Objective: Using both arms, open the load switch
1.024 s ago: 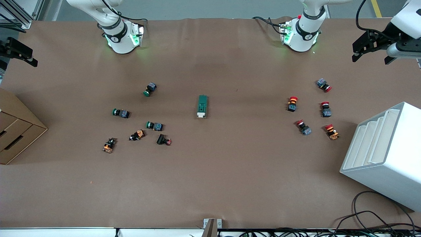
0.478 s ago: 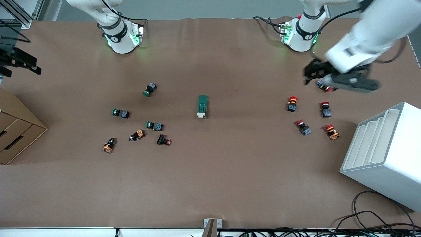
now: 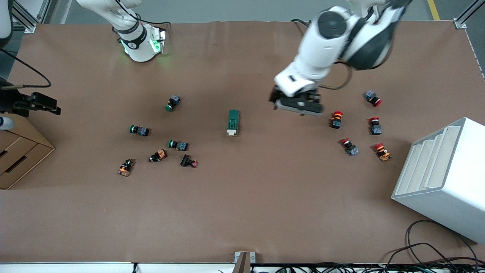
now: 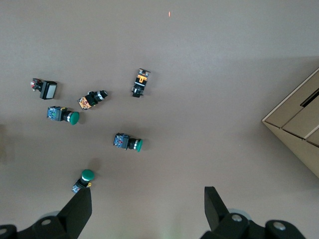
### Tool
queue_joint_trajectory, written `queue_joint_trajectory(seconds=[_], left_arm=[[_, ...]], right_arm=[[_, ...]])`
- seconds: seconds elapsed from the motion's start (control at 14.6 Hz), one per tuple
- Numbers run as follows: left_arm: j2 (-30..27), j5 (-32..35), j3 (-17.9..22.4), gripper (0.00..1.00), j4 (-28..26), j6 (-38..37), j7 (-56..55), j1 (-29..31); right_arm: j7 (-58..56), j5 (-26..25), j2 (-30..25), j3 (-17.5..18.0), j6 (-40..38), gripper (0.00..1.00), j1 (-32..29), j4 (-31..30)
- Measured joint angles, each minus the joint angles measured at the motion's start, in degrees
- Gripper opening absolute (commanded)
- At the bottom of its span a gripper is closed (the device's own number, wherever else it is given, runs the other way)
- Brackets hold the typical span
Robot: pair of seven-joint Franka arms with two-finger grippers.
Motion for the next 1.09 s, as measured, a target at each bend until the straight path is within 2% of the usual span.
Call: queue_joint_trajectory(seconds=[0.2, 0.41, 0.68, 0.89, 1.09], left_arm=[[7.1, 11.2, -0.1, 0.99, -1.5, 8.3, -17.0, -7.0], [13.7, 27.1, 0.0, 1.00, -1.4, 12.3, -33.9, -11.2], [22.3, 50.0, -0.1, 1.00, -0.1, 13.1, -58.2, -16.1], [26.4, 59.4, -0.1, 0.99, 0.2, 13.1, -69.1, -18.8], [26.9, 65.7, 0.0, 0.99, 0.5, 11.6, -74.1, -22.0]], right_arm=[[3.1, 0.2, 0.2, 0.1, -1.0, 1.00, 0.1, 0.0], [16.3, 2.2, 0.3, 0.6, -1.5, 1.00, 1.0, -0.3], [36.9, 4.4, 1.4, 1.0, -1.7, 1.00, 4.4, -1.6], [59.2, 4.7, 4.4, 1.2, 2.2, 1.00, 11.9, -1.9], [77.5, 4.9, 9.5, 1.4, 6.5, 1.00, 17.9, -1.7]])
